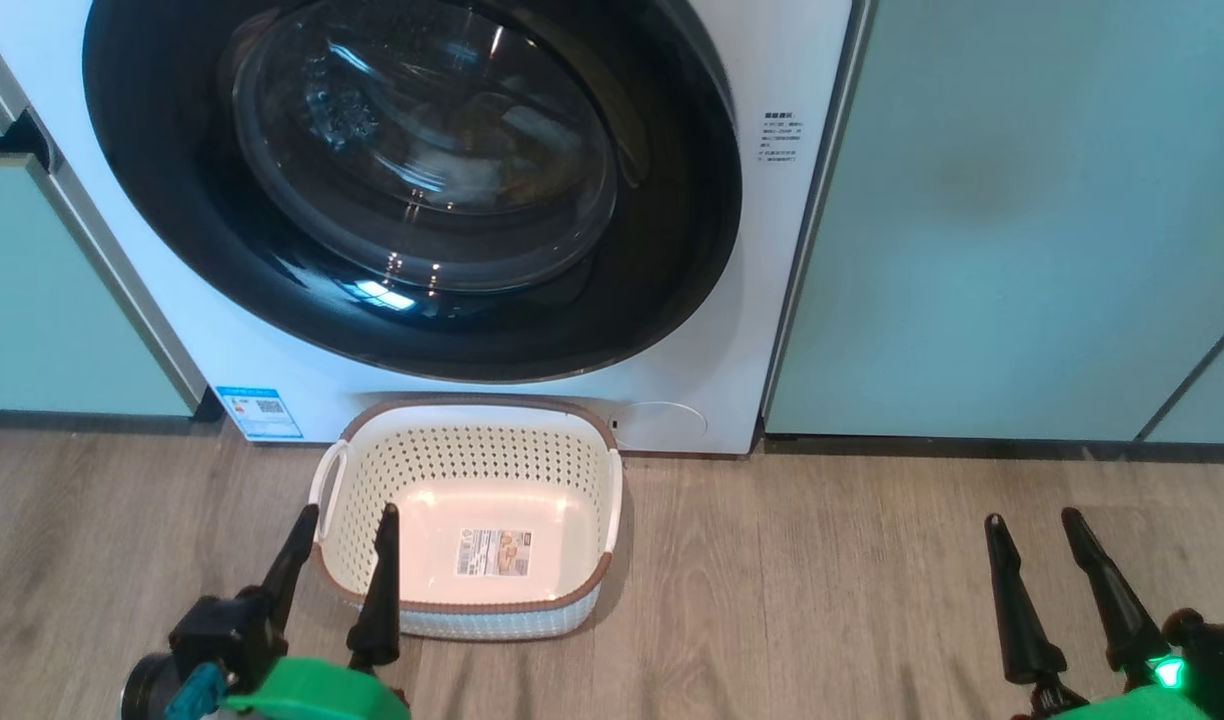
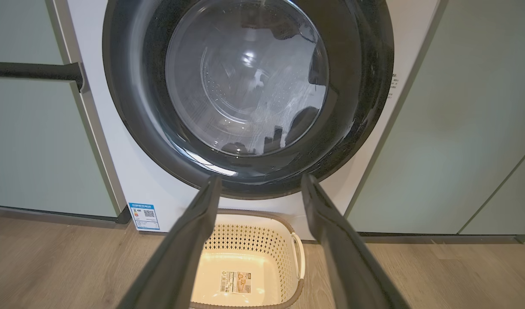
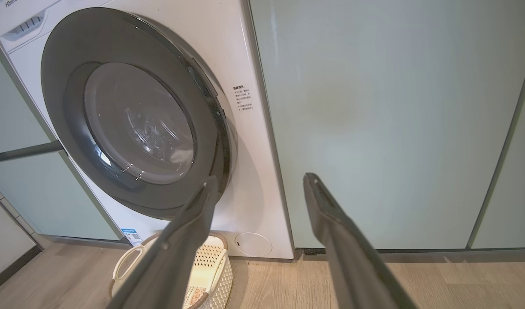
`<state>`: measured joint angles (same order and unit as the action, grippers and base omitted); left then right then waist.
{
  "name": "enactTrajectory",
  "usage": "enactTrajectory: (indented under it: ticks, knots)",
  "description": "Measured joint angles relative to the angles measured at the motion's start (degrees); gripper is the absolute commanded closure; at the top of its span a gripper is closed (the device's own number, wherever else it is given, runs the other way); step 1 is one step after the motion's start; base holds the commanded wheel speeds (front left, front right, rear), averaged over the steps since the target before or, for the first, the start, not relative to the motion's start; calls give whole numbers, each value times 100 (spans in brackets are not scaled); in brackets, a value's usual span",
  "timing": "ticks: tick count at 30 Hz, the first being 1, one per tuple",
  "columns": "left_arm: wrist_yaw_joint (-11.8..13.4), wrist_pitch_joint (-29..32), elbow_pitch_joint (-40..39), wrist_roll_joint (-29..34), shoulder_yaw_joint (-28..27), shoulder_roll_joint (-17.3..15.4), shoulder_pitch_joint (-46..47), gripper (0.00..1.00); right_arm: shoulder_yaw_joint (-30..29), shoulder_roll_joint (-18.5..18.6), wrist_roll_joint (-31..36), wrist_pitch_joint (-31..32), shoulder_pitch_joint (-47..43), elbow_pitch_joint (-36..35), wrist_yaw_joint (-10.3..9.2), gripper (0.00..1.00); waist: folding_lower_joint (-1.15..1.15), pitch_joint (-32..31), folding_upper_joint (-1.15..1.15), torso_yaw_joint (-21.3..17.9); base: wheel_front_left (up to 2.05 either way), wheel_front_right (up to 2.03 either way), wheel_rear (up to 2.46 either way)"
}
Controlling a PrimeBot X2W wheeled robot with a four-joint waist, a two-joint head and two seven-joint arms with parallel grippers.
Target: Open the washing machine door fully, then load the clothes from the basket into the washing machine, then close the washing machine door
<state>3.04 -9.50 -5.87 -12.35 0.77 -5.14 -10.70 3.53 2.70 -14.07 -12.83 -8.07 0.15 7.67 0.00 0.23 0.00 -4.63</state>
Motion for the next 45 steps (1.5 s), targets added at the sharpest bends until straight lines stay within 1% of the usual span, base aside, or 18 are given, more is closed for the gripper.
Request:
enactTrajectory:
  ticks: [9, 21, 23, 24, 33, 38, 45]
  knots:
    - [65, 42, -23, 0, 46, -22, 2, 0, -3, -3, 0, 0, 2, 0, 0, 0, 1, 43, 0, 20, 0, 0, 0]
    - [76, 42, -22, 0, 108, -49, 7, 0, -2, -7, -57, -2, 4, 25, 0, 0, 1, 70, 0, 29, 0, 0, 0]
    - [116, 42, -22, 0, 114, -52, 8, 0, 1, -7, -57, -2, 5, 27, 0, 0, 1, 67, 0, 26, 0, 0, 0]
    - [115, 43, -19, 0, 120, -56, 8, 100, 2, -7, -57, -2, 5, 32, 0, 100, 1, 64, 0, 24, 0, 0, 0]
    - [114, 70, 861, -26, 192, 87, -252, 100, 77, -12, -78, -1, -252, 901, 0, 100, 1, 64, 0, 28, 0, 0, 0]
    - [107, 101, 883, -363, 192, 89, -269, 100, 75, -11, -412, 51, -269, 929, 0, 100, 1, 61, 0, 46, 0, 0, 0]
    - [9, 152, 976, -839, 189, 87, -181, 100, 67, -11, -883, 127, -224, 959, 0, 100, 1, 57, 0, 71, 0, 0, 0]
